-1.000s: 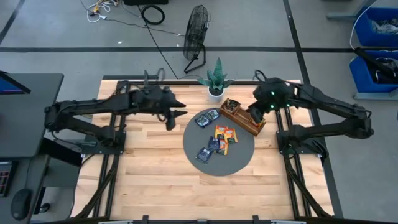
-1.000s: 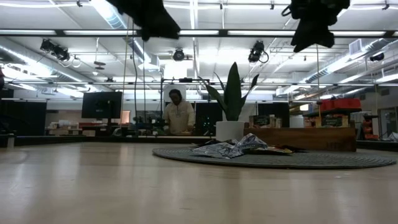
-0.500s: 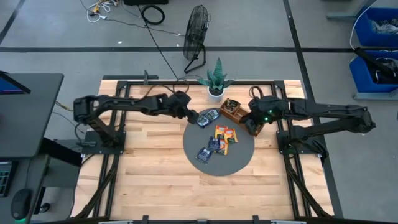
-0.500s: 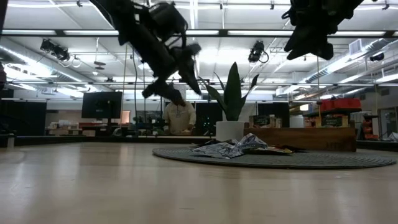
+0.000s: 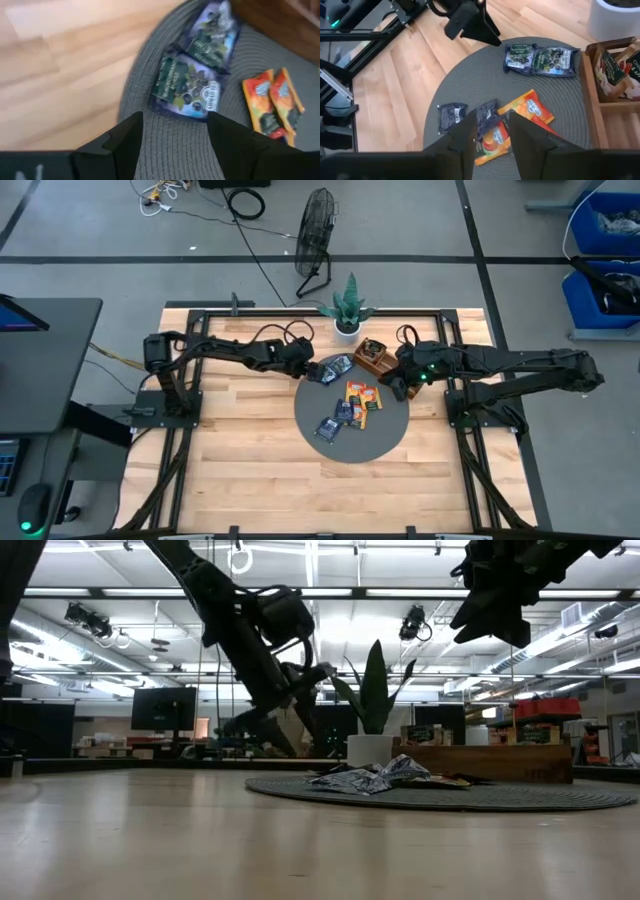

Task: Pick & Place Tea
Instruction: Put the purple tea bag into the wooden organizer

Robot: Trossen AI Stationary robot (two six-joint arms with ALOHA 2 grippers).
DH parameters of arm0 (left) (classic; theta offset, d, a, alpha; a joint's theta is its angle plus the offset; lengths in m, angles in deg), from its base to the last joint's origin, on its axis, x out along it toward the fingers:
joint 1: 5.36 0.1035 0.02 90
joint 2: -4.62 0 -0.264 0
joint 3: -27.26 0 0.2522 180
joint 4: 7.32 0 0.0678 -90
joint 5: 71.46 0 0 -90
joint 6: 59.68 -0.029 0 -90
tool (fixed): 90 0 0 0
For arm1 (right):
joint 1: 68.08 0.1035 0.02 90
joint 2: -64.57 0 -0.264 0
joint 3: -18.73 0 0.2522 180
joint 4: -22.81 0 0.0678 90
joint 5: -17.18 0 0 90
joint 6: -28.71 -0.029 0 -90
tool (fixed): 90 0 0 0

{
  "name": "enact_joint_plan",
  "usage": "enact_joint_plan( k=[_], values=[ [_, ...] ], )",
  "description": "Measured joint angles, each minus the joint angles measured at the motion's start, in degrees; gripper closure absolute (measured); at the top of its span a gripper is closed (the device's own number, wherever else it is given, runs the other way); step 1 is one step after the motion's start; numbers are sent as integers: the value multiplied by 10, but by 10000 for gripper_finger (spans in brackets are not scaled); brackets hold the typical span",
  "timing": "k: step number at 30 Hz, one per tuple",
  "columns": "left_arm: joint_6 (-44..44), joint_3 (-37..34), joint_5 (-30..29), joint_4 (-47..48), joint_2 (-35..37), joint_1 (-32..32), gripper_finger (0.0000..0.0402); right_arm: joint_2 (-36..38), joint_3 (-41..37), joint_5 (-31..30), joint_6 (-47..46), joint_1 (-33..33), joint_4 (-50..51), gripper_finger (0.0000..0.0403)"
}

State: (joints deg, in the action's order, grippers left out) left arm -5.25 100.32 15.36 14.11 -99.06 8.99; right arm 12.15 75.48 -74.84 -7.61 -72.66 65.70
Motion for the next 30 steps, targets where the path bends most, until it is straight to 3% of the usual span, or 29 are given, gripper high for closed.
enact_joint_plan(
  k=[12, 30],
  values=[
    [69, 0, 6, -69, -59, 0, 177, 0, 0, -1, 12, 0, 0, 282],
    [90, 0, -14, -108, -62, 1, 177, 0, 0, -1, 13, 0, -2, 282]
  ],
)
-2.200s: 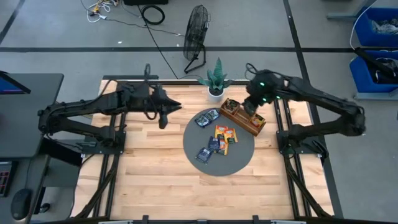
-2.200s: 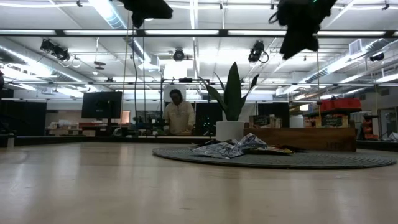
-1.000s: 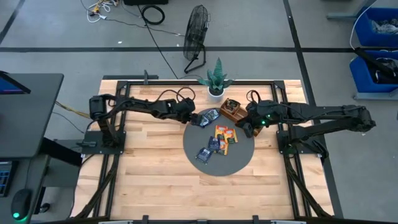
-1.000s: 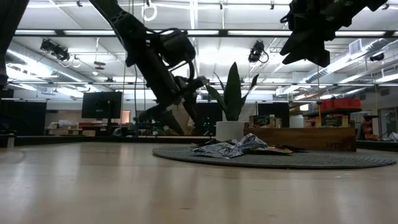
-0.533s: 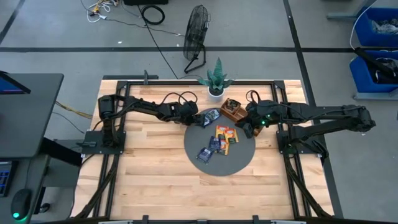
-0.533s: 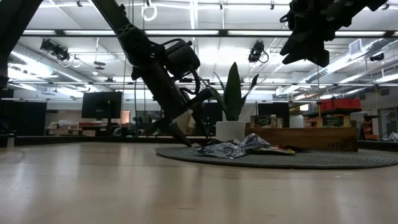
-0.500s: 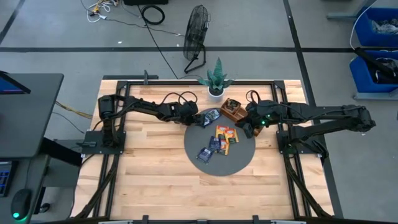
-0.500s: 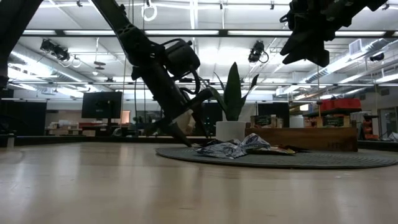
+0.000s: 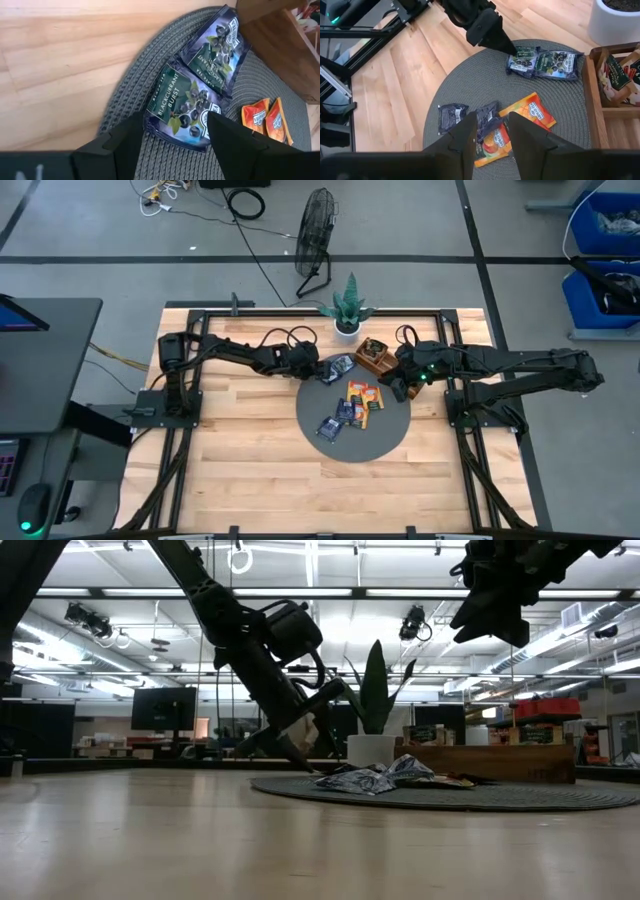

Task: Pick & Place Tea
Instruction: Put the purple tea bag into the wooden organizer

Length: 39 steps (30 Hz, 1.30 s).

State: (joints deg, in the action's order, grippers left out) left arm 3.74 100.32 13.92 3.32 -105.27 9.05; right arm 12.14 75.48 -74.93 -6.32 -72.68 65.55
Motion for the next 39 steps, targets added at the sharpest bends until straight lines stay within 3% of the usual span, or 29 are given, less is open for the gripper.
enact_joint_plan(
  k=[8, 21, 39],
  values=[
    [-2, 0, -10, 1, 0, -1, 184, 0, 0, -10, 0, 0, 0, 282],
    [-25, 0, -5, 4, 0, -3, 262, 0, 0, -20, 0, 0, -4, 282],
    [5, 0, 30, 20, 0, -3, 232, 0, 0, -20, 9, 0, -3, 282]
  ],
)
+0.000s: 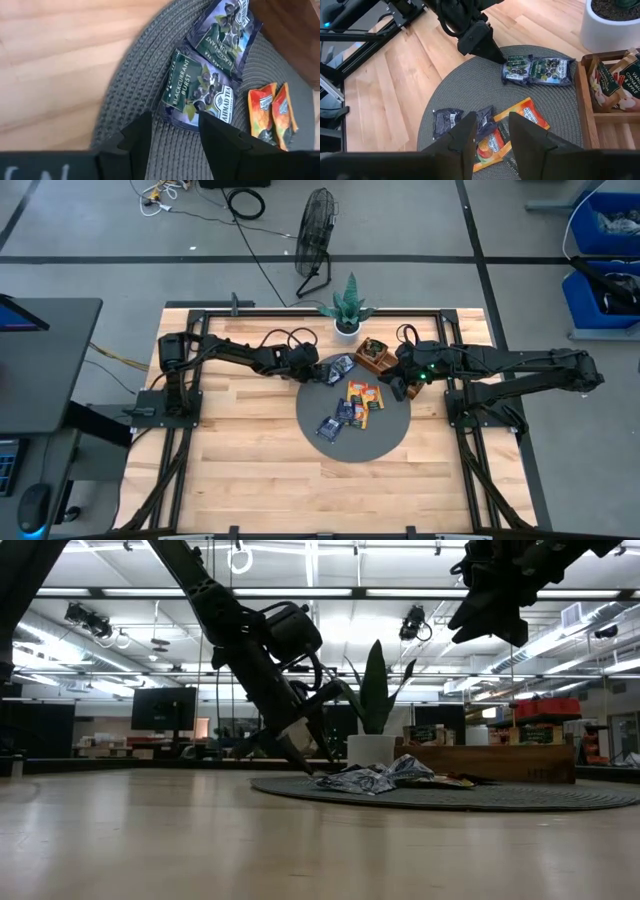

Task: Pick & Place Tea
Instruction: Put the purple tea bag into the wooden organizer

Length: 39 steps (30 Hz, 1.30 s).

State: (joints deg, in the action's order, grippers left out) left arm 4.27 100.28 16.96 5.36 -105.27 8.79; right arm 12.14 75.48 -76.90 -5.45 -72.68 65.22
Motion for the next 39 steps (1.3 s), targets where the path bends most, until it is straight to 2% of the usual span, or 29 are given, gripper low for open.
enact_joint_plan(
  k=[11, 19, 27, 32, 35, 39],
  values=[
    [15, 0, 8, -7, 0, -9, 232, 0, 0, 0, 5, 0, 0, 282],
    [16, 0, -11, -9, -2, -8, 232, 0, 0, 0, 5, 0, 0, 282],
    [41, 2, 11, -77, -39, -14, 232, 0, 0, 0, 1, 0, -5, 282],
    [43, 2, 8, -82, -42, -15, 233, 0, 0, 0, 1, 0, -8, 282],
    [34, 2, 7, -83, -42, -15, 245, 0, 0, 0, 1, 0, -9, 282],
    [25, 1, 3, -80, -43, -15, 279, 0, 0, 0, 1, 0, -9, 282]
  ],
)
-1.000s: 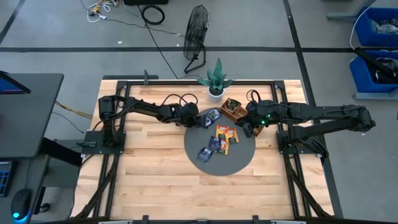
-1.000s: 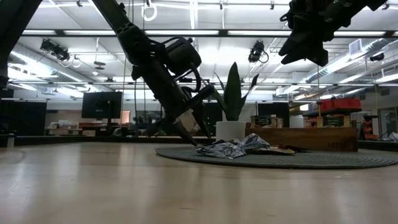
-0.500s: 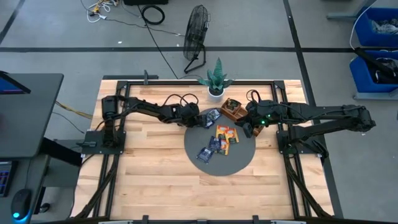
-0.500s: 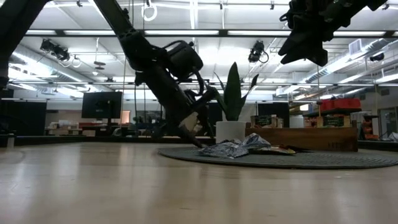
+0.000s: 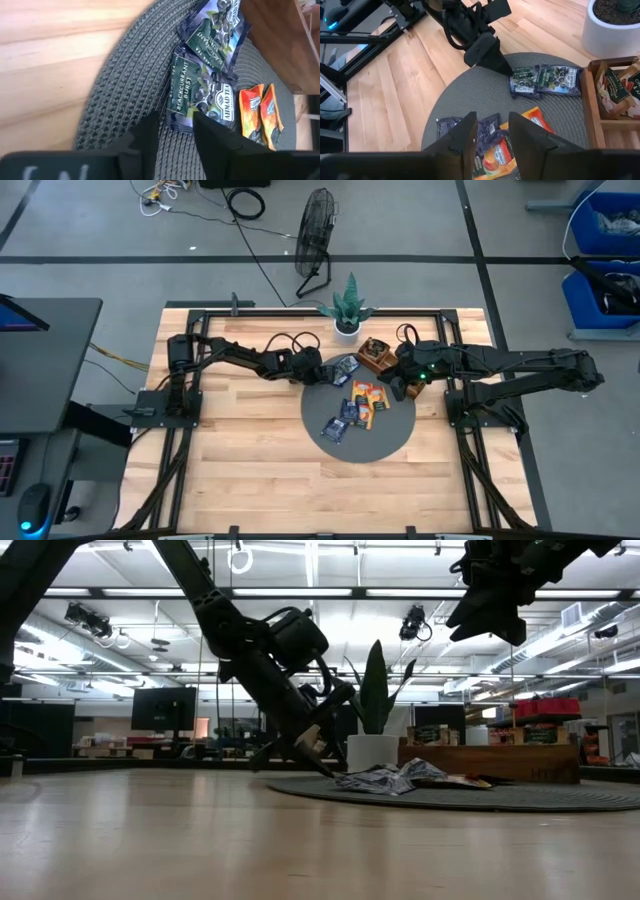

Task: Pick & Place Tea
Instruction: Put the purple tea bag into the wooden organizer

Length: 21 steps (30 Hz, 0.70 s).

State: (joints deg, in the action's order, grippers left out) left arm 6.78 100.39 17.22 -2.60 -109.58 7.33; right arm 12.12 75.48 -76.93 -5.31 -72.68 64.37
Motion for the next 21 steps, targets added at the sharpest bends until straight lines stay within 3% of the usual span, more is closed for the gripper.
enact_joint_plan(
  k=[9, 21],
  values=[
    [-47, -1, -4, 4, -1, 1, 392, 0, 0, -15, 0, 0, 0, 282],
    [-130, -3, 30, 4, 29, 0, 398, 0, 0, -15, 1, 0, 1, 282]
  ],
)
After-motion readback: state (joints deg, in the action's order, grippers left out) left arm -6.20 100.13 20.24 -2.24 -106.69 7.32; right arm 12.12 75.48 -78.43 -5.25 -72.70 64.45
